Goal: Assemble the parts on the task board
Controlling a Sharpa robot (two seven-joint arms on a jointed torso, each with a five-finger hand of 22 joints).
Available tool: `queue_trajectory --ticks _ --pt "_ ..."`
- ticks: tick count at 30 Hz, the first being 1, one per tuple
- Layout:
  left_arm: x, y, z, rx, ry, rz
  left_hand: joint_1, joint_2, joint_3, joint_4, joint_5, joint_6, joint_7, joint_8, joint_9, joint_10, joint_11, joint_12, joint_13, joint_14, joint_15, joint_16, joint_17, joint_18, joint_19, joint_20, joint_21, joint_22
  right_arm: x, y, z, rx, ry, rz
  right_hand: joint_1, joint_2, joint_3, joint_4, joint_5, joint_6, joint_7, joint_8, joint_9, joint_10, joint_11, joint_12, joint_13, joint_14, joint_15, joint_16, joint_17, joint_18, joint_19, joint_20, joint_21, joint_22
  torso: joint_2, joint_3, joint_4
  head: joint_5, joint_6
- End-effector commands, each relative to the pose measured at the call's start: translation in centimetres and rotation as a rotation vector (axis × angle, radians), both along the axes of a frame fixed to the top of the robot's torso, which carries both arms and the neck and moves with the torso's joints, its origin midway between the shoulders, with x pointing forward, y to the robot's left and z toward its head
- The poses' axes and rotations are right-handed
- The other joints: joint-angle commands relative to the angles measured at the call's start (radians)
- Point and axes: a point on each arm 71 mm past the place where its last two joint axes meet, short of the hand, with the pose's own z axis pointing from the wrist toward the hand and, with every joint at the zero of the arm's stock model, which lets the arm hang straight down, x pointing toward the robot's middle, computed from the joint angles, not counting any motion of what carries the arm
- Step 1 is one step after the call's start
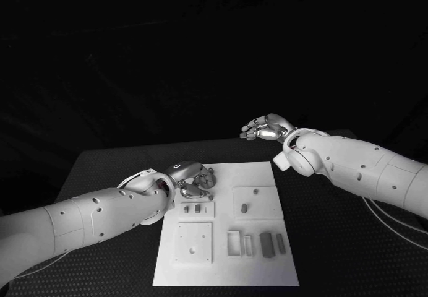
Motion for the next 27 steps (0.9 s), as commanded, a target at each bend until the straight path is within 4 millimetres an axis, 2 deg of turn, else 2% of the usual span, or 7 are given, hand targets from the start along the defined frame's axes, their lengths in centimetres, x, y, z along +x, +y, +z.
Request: queue_trajectory --ticks 1,12,18,27 --pt "-0.4 -0.6 -0.3 0.012 -0.025 -0.047 0.005 0.004 -0.002 -0.002 0.005 0.002 0.004 -0.007 -0.002 0.008 -0.001 -0.007 -0.002 0.006 0.0 0.004 0.001 0.013 0.005 -0.027 0.004 0.001 0.0 0.3 0.0 0.004 -0.002 0.014 0.005 -0.003 0.001 0.006 0.0 -0.002 -0.003 0.004 -0.001 0.003 0.004 -0.003 0.0 -0.006 -0.001 0.005 -0.002 -0.004 -0.005 0.001 -0.004 0.001 0.002 -0.0016 -0.0009 -0.003 -0.002" --pt "0.0 -0.9 -1.0 0.055 0.006 -0.032 -0.012 0.001 -0.013 0.004 0.003 -0.008 0.008 -0.021 -0.013 0.01 0.004 -0.042 -0.015 0.014 0.002 0.01 0.009 0.016 0.014 -0.026 0.006 0.009 0.0 0.5 0.0 0.006 -0.002 0.018 0.005 -0.003 0.001 0.006 0.001 -0.002 -0.002 0.004 -0.001 0.003 0.004 -0.004 0.0 -0.006 0.0 0.006 -0.002 -0.005 -0.005 0.001 -0.005 0.002 -0.001 0.0001 0.0006 -0.006 -0.005" --pt "0.0 -1.1 -1.5 0.072 0.016 -0.029 -0.01 0.004 -0.012 0.004 0.007 -0.011 0.008 -0.025 -0.016 0.011 0.004 -0.056 -0.02 0.019 0.003 0.017 0.014 0.018 0.016 -0.025 0.008 0.013 0.0 0.6 0.0 0.006 -0.002 0.021 0.005 -0.002 0.001 0.006 0.001 -0.002 -0.002 0.004 -0.002 0.003 0.005 -0.004 0.0 -0.007 0.0 0.006 -0.002 -0.005 -0.005 0.001 -0.005 0.003 0.0 -0.0006 0.0003 -0.008 -0.008" --pt "0.2 -1.1 -1.8 0.111 0.022 -0.029 -0.005 0.01 -0.015 0.004 0.007 0.001 0.007 -0.026 -0.022 0.032 -0.002 -0.081 -0.027 0.035 -0.004 0.076 0.047 0.025 0.034 -0.031 0.029 0.037 0.0 0.8 0.0 0.007 -0.001 0.024 0.004 -0.002 0.0 0.006 0.002 -0.003 -0.002 0.004 -0.002 0.004 0.005 -0.004 0.0 -0.007 0.0 0.006 -0.002 -0.005 -0.005 0.001 -0.006 0.003 -0.001 -0.0006 0.0004 -0.011 -0.015"
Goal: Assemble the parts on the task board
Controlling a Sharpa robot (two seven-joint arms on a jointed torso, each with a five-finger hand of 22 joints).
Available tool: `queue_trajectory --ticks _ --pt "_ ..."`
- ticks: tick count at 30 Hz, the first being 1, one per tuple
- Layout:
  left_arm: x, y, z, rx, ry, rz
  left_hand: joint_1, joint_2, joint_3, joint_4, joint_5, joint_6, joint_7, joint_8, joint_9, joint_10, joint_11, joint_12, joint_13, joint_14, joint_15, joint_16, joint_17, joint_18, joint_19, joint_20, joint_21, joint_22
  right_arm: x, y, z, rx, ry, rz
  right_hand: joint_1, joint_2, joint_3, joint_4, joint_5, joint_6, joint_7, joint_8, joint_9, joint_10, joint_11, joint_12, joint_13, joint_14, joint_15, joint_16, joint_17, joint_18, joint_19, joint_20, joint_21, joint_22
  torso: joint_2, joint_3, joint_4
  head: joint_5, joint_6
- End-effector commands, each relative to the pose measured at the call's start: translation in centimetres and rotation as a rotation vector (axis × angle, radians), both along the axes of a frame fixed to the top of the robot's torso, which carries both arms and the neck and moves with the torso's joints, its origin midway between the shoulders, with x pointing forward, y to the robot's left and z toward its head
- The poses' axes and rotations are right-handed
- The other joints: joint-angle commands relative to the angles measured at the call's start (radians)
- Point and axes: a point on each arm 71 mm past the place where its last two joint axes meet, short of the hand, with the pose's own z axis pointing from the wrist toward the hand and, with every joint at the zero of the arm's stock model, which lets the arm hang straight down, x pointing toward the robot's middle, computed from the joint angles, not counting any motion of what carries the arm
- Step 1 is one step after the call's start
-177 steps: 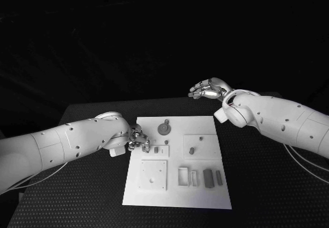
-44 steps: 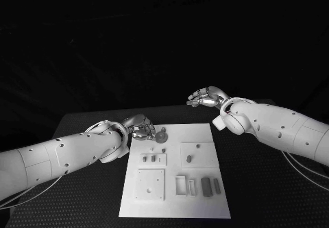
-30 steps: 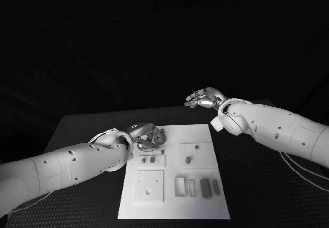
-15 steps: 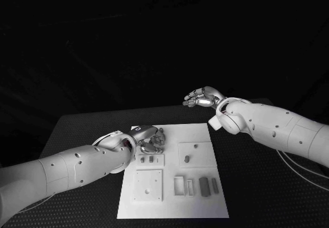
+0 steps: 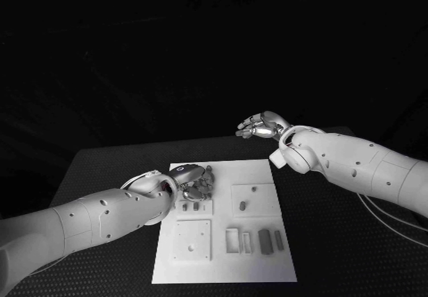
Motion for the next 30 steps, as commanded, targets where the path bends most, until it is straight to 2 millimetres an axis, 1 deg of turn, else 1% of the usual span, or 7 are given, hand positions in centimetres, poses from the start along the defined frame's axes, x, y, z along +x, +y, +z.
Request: queue_trajectory --ticks 1,9,11,17,20,26,30 --pt "0.0 -0.2 -0.3 0.035 0.007 -0.012 -0.001 0.006 -0.007 0.0 0.003 0.009 -0.001 -0.004 -0.001 0.008 0.0 -0.004 -0.001 0.006 -0.002 0.01 0.005 0.02 0.006 -0.025 0.006 0.004 -0.1 0.2 0.0 0.004 -0.002 0.014 0.004 -0.002 0.0 0.006 0.002 -0.003 -0.001 0.004 -0.001 0.004 0.005 -0.004 0.0 -0.007 0.0 0.006 -0.002 -0.005 -0.005 0.001 -0.006 0.001 0.0 0.0002 0.0004 -0.002 -0.004" --pt "-0.1 -0.6 -0.8 0.037 0.02 -0.016 0.0 0.009 -0.007 0.002 0.004 0.012 -0.002 -0.005 -0.004 0.016 -0.003 -0.014 -0.003 0.009 -0.004 0.035 0.017 0.023 0.015 -0.028 0.015 0.014 0.0 0.4 0.0 0.005 -0.004 0.015 0.003 -0.002 0.0 0.006 0.002 -0.004 -0.001 0.004 -0.001 0.003 0.005 -0.005 0.0 -0.007 0.001 0.006 -0.002 -0.005 -0.005 0.001 -0.007 0.002 0.0 -0.0003 0.0003 -0.002 -0.003" --pt "-0.1 -0.6 -0.9 0.039 0.021 -0.014 0.0 0.012 -0.007 0.002 0.005 0.013 -0.002 -0.005 -0.004 0.019 -0.004 -0.016 -0.003 0.013 -0.006 0.043 0.02 0.024 0.018 -0.029 0.018 0.016 0.0 0.5 0.0 0.006 -0.004 0.016 0.003 -0.002 0.0 0.006 0.003 -0.004 -0.001 0.004 -0.001 0.003 0.005 -0.005 0.0 -0.007 0.001 0.006 -0.002 -0.005 -0.005 0.001 -0.007 0.002 0.0 0.0004 0.0002 -0.001 -0.003" --pt "0.1 -0.4 -1.1 0.048 0.028 -0.007 0.0 0.017 -0.006 0.003 0.005 0.013 -0.002 -0.005 -0.005 0.023 -0.005 -0.018 -0.004 0.015 -0.007 0.051 0.023 0.025 0.021 -0.03 0.021 0.019 -0.1 0.7 0.0 0.007 -0.003 0.021 0.003 -0.002 -0.001 0.006 0.003 -0.004 -0.001 0.004 -0.002 0.003 0.005 -0.005 0.0 -0.008 0.001 0.006 -0.002 -0.005 -0.005 0.001 -0.007 0.003 0.0 0.0004 -0.0001 -0.002 -0.005" --pt "0.0 -0.5 -1.2 0.048 0.032 -0.009 -0.002 0.024 -0.009 0.004 0.004 0.016 -0.002 -0.006 -0.007 0.051 -0.014 -0.012 0.002 0.031 -0.015 0.085 0.037 0.028 0.033 -0.036 0.031 0.025 -0.1 0.7 0.0 0.007 -0.003 0.022 0.003 -0.002 -0.001 0.007 0.003 -0.004 -0.001 0.004 -0.002 0.003 0.005 -0.005 0.0 -0.008 0.001 0.006 -0.003 -0.005 -0.005 0.001 -0.007 0.003 -0.001 0.0005 0.0005 -0.003 -0.006" --pt "0.0 -0.8 -1.3 0.049 0.034 -0.007 -0.004 0.032 -0.009 0.004 0.004 0.018 -0.001 -0.007 -0.009 0.058 -0.016 -0.019 0.002 0.037 -0.019 0.116 0.049 0.028 0.038 -0.04 0.037 0.027 -0.1 0.8 0.0 0.007 -0.003 0.023 0.003 -0.002 -0.001 0.007 0.003 -0.004 -0.001 0.004 -0.002 0.003 0.005 -0.005 0.0 -0.008 0.001 0.006 -0.003 -0.005 -0.006 0.001 -0.007 0.003 0.0 0.0005 0.0008 -0.005 -0.005" --pt "0.1 -0.6 -1.4 0.053 0.034 0.003 -0.001 0.043 -0.006 0.003 0.005 0.019 0.001 -0.008 -0.011 0.073 -0.02 -0.019 0.005 0.045 -0.022 0.136 0.055 0.03 0.047 -0.044 0.044 0.028 -0.1 0.7 0.0 0.008 -0.002 0.022 0.002 -0.001 -0.001 0.007 0.003 -0.004 -0.001 0.004 -0.002 0.003 0.004 -0.006 0.0 -0.008 0.001 0.006 -0.003 -0.005 -0.006 0.001 -0.008 0.003 -0.001 0.0009 -0.0007 -0.004 -0.004"
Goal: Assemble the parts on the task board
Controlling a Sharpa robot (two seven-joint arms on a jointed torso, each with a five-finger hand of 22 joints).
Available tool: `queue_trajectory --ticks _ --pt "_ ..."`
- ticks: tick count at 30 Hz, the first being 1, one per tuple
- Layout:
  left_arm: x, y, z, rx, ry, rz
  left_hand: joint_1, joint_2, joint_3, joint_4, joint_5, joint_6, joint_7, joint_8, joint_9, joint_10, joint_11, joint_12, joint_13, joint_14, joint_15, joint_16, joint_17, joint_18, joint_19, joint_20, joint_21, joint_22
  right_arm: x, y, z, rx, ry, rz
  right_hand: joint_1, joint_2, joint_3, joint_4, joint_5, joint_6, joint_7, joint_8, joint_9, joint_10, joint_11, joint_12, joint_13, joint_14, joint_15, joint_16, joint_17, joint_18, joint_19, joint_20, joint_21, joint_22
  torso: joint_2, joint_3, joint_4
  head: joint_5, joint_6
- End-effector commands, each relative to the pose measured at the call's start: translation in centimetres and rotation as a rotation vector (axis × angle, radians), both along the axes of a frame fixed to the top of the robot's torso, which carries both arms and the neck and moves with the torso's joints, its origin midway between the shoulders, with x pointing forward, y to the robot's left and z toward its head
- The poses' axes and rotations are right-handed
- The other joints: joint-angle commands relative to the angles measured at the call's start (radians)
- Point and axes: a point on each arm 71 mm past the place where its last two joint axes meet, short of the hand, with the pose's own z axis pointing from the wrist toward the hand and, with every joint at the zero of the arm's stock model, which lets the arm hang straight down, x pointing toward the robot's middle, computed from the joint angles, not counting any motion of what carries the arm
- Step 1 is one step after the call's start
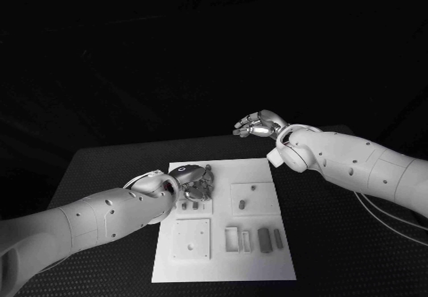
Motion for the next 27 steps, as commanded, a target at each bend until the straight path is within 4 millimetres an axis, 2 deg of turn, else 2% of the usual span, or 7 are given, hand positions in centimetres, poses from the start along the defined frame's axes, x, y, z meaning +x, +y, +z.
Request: queue_trajectory --ticks 1,14,27 --pt "-0.14 -0.04 -0.55 0.022 0.023 0.004 0.004 0.01 -0.002 -0.001 0.005 0.005 0.001 -0.004 -0.002 0.01 -0.001 -0.003 0.002 0.01 -0.002 0.01 0.002 0.014 0.01 -0.032 0.006 0.019 -0.05 0.15 0.01 0.006 -0.002 0.012 0.002 -0.001 -0.001 0.007 0.003 -0.004 -0.001 0.004 -0.001 0.003 0.004 -0.006 0.0 -0.008 0.001 0.006 -0.001 -0.005 -0.006 0.001 -0.004 0.001 0.0 0.0005 -0.001 0.0 0.0" --pt "-0.03 -0.16 -0.8 0.042 0.041 0.001 0.033 0.023 0.011 -0.015 0.009 0.014 -0.003 0.0 -0.002 0.02 -0.003 -0.009 0.004 0.016 -0.005 0.028 0.003 0.015 0.016 -0.034 0.009 0.018 -0.09 0.18 0.01 0.007 -0.001 0.014 0.001 0.0 -0.002 0.008 0.004 -0.004 -0.001 0.004 -0.001 0.003 0.004 -0.006 0.0 -0.009 0.001 0.006 -0.002 -0.005 -0.006 0.001 -0.005 0.002 0.0 0.0007 0.0 -0.001 -0.002" --pt "0.07 -0.24 -0.8 0.087 -0.01 -0.021 0.052 0.022 0.019 -0.017 0.015 0.014 -0.003 -0.001 -0.003 0.019 -0.003 -0.017 0.004 0.014 -0.005 0.029 -0.003 0.014 0.014 -0.034 0.004 0.014 -0.13 0.22 0.02 0.008 -0.001 0.016 0.0 0.0 -0.002 0.008 0.004 -0.004 -0.001 0.004 -0.002 0.004 0.004 -0.006 0.0 -0.009 0.001 0.007 -0.002 -0.006 -0.006 0.0 -0.006 0.003 0.0 -0.0005 0.0012 -0.004 -0.002"
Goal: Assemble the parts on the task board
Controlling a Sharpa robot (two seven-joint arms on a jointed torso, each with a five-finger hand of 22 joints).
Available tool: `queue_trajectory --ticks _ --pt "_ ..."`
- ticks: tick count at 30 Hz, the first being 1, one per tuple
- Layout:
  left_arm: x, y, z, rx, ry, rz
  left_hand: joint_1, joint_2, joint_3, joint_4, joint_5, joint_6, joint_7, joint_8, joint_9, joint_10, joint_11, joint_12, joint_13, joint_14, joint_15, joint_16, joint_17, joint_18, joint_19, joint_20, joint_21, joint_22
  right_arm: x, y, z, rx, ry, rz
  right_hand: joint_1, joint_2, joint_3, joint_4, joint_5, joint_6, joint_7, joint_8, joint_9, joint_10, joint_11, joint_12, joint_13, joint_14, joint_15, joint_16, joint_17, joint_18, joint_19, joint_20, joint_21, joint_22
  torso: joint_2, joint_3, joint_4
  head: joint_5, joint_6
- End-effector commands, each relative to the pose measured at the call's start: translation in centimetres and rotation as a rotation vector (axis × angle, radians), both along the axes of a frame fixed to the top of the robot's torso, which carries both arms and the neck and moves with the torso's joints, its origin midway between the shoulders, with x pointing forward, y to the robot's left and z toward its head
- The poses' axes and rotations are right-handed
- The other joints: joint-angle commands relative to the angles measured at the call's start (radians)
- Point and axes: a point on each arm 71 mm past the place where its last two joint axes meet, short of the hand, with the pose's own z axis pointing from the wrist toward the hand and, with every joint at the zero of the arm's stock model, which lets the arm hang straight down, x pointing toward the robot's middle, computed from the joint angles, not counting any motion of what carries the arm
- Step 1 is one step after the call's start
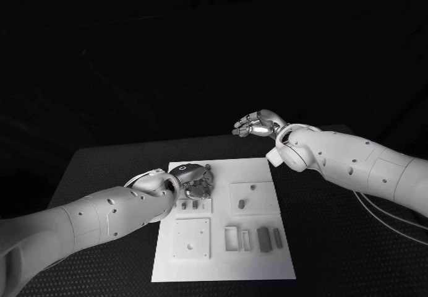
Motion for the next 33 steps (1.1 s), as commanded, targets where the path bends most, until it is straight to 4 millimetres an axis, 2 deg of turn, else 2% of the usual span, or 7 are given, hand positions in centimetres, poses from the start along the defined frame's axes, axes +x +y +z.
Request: queue_trajectory --ticks 1,4,5,7,11,22,33 --pt "-0.2 0.1 -0.8 0.072 -0.001 -0.018 0.009 0.002 0.004 -0.002 0.006 0.005 -0.001 -0.001 -0.002 0.003 0.002 -0.006 -0.002 0.004 0.002 0.003 -0.001 0.014 0.004 -0.03 0.0 0.014 -0.1 0.2 0.0 0.005 -0.002 0.015 0.0 0.0 0.001 0.005 0.004 -0.004 -0.001 0.005 -0.002 0.004 0.004 -0.006 0.0 -0.009 0.001 0.007 -0.001 -0.006 -0.006 0.0 -0.006 0.001 0.0 -0.0006 0.0002 0.0 0.0" --pt "-0.2 0.2 -0.9 0.071 0.015 -0.013 0.012 0.004 0.005 0.0 0.017 0.011 -0.003 0.002 -0.001 0.009 0.0 -0.005 -0.001 0.008 0.001 0.006 -0.003 0.014 0.007 -0.03 0.0 0.013 -0.1 0.3 0.0 0.005 -0.003 0.016 0.0 0.0 0.0 0.005 0.004 -0.004 -0.001 0.005 -0.002 0.004 0.004 -0.006 0.0 -0.009 0.001 0.007 -0.001 -0.006 -0.006 0.0 -0.006 0.001 0.0 -0.0009 0.0004 0.0 -0.002" --pt "-0.3 0.2 -0.9 0.071 0.015 -0.015 0.009 0.008 0.006 0.003 0.065 0.024 -0.008 0.009 0.002 0.022 -0.004 -0.002 0.003 0.015 -0.003 0.009 -0.005 0.013 0.012 -0.032 0.0 0.012 -0.1 0.2 0.0 0.005 -0.003 0.015 0.0 0.0 0.0 0.005 0.004 -0.004 -0.001 0.005 -0.002 0.004 0.004 -0.006 0.0 -0.009 0.001 0.007 -0.002 -0.006 -0.006 0.0 -0.006 0.001 0.0 -0.0004 -0.0005 0.002 -0.003" --pt "-0.3 0.1 -1.0 0.076 0.019 -0.017 0.003 0.017 0.003 0.002 0.104 0.04 -0.014 0.017 0.005 0.039 -0.011 0.001 0.006 0.026 -0.01 0.011 -0.009 0.014 0.021 -0.036 0.002 0.012 -0.1 0.2 0.0 0.005 -0.004 0.014 0.0 0.0 0.0 0.005 0.004 -0.004 -0.001 0.005 -0.002 0.004 0.004 -0.006 0.0 -0.009 0.001 0.007 -0.002 -0.006 -0.006 0.0 -0.006 0.002 0.0 -0.0006 0.0 0.001 -0.001" --pt "-0.3 0.1 -0.9 0.071 0.016 -0.016 0.0 0.027 0.001 0.0 0.117 0.059 -0.021 0.026 0.008 0.06 -0.019 0.004 0.011 0.045 -0.018 0.014 -0.015 0.014 0.032 -0.043 0.003 0.011 -0.1 0.2 0.0 0.005 -0.004 0.014 0.0 0.0 0.0 0.005 0.004 -0.004 -0.001 0.005 -0.002 0.004 0.004 -0.007 0.0 -0.009 0.001 0.007 -0.002 -0.006 -0.006 0.0 -0.006 0.002 0.0 -0.0012 0.0019 -0.001 0.0" --pt "-0.3 0.8 -0.6 0.019 -0.009 0.008 -0.011 0.058 0.001 0.0 0.143 0.079 -0.029 0.033 0.011 0.086 -0.03 0.001 0.015 0.079 -0.029 0.013 -0.027 0.015 0.06 -0.056 0.006 0.007 -0.1 0.1 0.1 0.005 -0.005 0.012 0.0 0.0 0.0 0.004 0.005 -0.004 -0.001 0.005 -0.002 0.004 0.004 -0.007 0.0 -0.009 0.001 0.007 -0.002 -0.006 -0.006 0.0 -0.007 0.002 0.0 -0.0002 -0.0002 0.002 0.001" --pt "-0.5 1.5 -0.1 -0.063 -0.024 0.03 -0.019 0.059 0.002 -0.001 0.166 0.083 -0.031 0.034 0.016 0.098 -0.034 -0.002 0.017 0.091 -0.033 0.008 -0.035 0.015 0.073 -0.061 0.005 0.005 -0.1 0.0 0.1 0.005 -0.006 0.012 0.001 0.0 0.0 0.004 0.005 -0.004 -0.001 0.005 -0.002 0.004 0.004 -0.007 0.0 -0.009 0.001 0.007 -0.002 -0.006 -0.006 0.0 -0.007 0.003 0.0 -0.0001 0.0003 0.005 0.004"
